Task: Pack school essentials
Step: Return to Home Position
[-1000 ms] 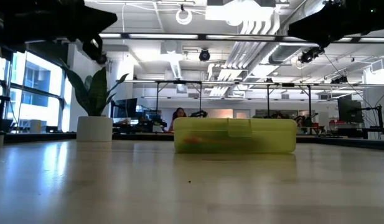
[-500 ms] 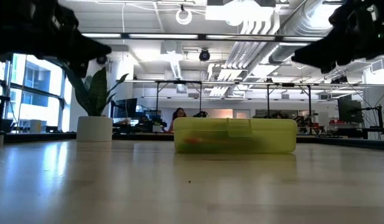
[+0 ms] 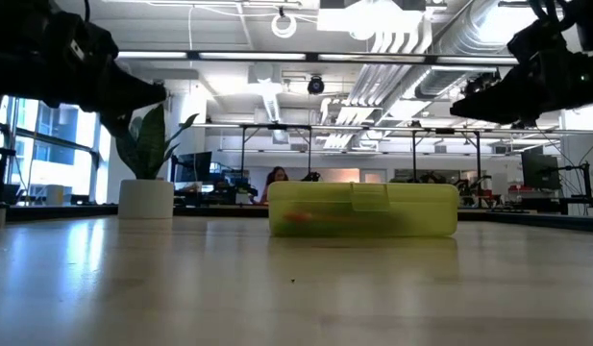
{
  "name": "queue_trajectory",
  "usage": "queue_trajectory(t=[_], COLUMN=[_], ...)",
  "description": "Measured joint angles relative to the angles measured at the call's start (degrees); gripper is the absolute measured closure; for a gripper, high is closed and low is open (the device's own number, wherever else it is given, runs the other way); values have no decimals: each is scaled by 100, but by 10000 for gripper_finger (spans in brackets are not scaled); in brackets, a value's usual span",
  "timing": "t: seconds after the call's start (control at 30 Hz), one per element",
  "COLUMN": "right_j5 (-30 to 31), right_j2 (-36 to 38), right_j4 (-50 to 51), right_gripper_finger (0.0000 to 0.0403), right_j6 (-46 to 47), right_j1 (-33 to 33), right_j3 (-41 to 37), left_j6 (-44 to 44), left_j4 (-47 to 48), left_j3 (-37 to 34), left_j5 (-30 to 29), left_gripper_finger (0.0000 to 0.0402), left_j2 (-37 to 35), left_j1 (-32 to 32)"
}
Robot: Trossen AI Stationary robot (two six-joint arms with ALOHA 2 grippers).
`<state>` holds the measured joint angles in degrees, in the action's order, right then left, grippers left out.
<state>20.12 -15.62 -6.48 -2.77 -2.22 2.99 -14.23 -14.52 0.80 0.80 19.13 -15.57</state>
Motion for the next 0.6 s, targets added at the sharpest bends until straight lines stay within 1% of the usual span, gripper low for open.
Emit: queue_trajectory(t=[0.13,0.3,0.37,0.43,0.5,0.6], right_j5=[443,511,511,507,477,432], right_j2=[62,375,565,788,1012,1320], right_j4=[577,1491,1725,1870,1868,1891], right_gripper_finger=[254,254,254,254,254,254], right_j6=[-220,-194,-145,-27,142,308], right_j1=[0,0,0,0,-1,-2], right_j3=[395,851,889,873,753,538], left_j6=[-12,223,282,287,287,253], left_j4=[110,180,343,695,984,1124], left_j3=[0,33,144,282,317,317], left_j5=[4,-12,2,2,-14,-18], left_gripper_finger=[397,397,397,397,397,397], left_j2=[-196,-605,-806,-999,-1164,-1346], left_j1=[-2,-14,-51,-80,-104,-105])
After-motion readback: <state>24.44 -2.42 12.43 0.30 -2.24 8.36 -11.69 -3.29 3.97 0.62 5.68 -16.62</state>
